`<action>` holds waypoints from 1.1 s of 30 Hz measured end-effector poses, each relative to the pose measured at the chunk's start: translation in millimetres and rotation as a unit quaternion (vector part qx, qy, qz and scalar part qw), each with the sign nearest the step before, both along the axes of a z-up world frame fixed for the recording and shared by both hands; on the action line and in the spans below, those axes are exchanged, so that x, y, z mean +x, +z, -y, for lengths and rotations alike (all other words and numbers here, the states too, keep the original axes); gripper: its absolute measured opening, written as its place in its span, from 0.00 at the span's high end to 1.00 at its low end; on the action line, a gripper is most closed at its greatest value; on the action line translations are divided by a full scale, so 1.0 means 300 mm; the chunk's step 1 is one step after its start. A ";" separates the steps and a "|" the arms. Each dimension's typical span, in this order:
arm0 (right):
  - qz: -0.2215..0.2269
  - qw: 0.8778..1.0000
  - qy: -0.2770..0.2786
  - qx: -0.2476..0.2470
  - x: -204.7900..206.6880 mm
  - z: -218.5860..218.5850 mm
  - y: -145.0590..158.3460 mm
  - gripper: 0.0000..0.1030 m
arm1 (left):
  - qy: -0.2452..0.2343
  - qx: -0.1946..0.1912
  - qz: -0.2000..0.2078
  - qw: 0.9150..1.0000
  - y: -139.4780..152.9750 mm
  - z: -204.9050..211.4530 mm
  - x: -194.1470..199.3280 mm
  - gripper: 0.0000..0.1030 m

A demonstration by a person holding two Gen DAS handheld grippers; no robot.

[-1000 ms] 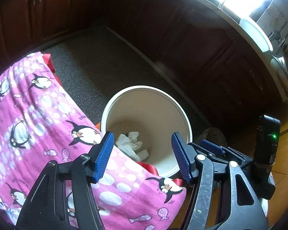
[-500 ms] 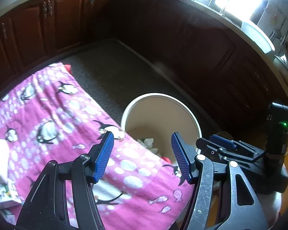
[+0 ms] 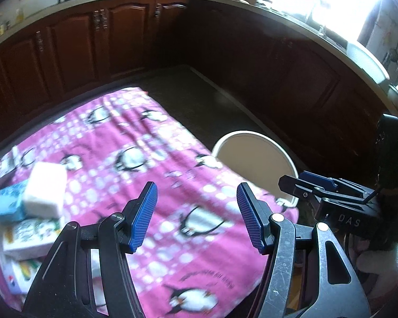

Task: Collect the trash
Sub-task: 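Open both tools to drop the paper wad and tissue into the bucket, then grasp the white medicine box with left tool while right tool grasps plastic wrapper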

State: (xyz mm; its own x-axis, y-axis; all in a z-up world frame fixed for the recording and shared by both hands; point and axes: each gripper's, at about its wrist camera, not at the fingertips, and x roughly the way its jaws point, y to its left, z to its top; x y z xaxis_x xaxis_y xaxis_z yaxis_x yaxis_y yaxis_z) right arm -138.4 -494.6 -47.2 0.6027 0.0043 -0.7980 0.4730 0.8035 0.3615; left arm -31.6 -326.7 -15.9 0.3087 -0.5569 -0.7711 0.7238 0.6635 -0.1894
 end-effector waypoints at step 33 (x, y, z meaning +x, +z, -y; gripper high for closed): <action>-0.054 0.961 0.271 -0.008 0.471 -0.700 -0.171 0.31 | 0.238 0.071 -0.074 0.966 -0.211 -0.847 0.279 0.33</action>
